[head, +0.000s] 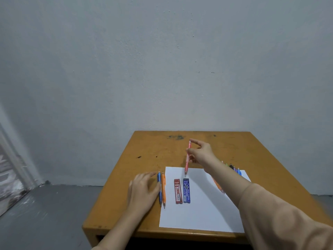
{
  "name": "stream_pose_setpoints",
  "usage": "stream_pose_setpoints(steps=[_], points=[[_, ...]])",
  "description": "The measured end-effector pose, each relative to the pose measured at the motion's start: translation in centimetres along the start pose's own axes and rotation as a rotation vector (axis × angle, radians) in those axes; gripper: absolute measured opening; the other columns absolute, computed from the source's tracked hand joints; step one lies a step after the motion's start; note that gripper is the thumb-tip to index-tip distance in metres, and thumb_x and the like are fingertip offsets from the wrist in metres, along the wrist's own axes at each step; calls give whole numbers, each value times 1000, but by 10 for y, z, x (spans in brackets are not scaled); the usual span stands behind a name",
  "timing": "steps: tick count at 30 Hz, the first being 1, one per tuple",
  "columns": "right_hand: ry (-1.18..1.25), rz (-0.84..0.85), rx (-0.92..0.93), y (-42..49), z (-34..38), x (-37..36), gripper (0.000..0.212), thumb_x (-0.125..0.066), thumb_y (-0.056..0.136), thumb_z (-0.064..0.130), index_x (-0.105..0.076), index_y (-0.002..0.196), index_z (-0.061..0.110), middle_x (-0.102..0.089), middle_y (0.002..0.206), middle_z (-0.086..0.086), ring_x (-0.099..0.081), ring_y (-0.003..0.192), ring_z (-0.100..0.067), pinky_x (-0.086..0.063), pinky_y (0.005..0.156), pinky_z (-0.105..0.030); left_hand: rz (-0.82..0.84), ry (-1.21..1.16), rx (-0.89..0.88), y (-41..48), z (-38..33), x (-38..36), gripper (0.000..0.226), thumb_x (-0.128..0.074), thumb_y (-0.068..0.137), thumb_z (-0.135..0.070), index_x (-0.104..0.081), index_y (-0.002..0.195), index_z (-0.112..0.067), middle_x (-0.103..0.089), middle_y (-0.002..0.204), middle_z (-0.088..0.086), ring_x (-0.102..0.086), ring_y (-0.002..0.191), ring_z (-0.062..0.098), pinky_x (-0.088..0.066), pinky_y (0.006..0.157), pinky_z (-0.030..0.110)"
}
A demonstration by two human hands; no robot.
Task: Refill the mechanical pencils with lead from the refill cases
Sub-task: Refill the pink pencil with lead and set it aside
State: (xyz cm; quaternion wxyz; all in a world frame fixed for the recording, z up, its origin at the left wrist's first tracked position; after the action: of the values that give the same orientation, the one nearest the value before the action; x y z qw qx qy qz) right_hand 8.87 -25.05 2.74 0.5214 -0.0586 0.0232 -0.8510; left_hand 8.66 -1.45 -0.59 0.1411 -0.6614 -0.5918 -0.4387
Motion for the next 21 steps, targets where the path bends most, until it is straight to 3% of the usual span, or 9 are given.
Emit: stream_pose_setpoints(steps=[6,10,15,21], points=[[-228,77,-118,11,-19,7,56,-62,86,-5,-48,137,15,-62,81,-14,-53,55,-16,-50,51,-25,59,131,125,8,29,-10,49,-47,95,-44,-44,140,-25,-41,146,-7,-27,138,11,-19,113,34],[-329,87,-177,18,-29,20,58,-63,85,-8,-46,136,12,-56,73,-10,-46,53,-16,-46,40,-21,148,210,105,9,27,-23,54,-37,98,-47,-31,147,-26,-24,155,-8,-18,143,12,-14,115,35],[-544,80,-193,25,-35,33,48,-68,83,-1,-56,126,15,-59,88,-10,-54,64,-18,-56,61,-31,187,279,86,10,28,-29,53,-27,100,-46,-24,150,-27,-18,157,-7,-13,144,10,-11,116,34],[-659,21,-194,23,-27,59,44,-63,86,-3,-55,126,14,-57,81,-6,-52,57,-13,-39,35,-17,187,331,71,11,29,-31,53,-24,100,-46,-25,149,-26,-20,157,-6,-14,144,10,-10,116,34]])
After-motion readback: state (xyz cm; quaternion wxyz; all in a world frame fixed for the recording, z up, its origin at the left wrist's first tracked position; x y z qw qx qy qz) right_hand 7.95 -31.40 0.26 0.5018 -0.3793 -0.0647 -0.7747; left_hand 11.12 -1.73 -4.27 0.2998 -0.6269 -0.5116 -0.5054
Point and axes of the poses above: each hand's wrist, its own y-axis towards the middle knuckle, its own x-axis out of the back of the hand, z = x × y, the point moved 9 cm from there along y, towards the middle knuckle
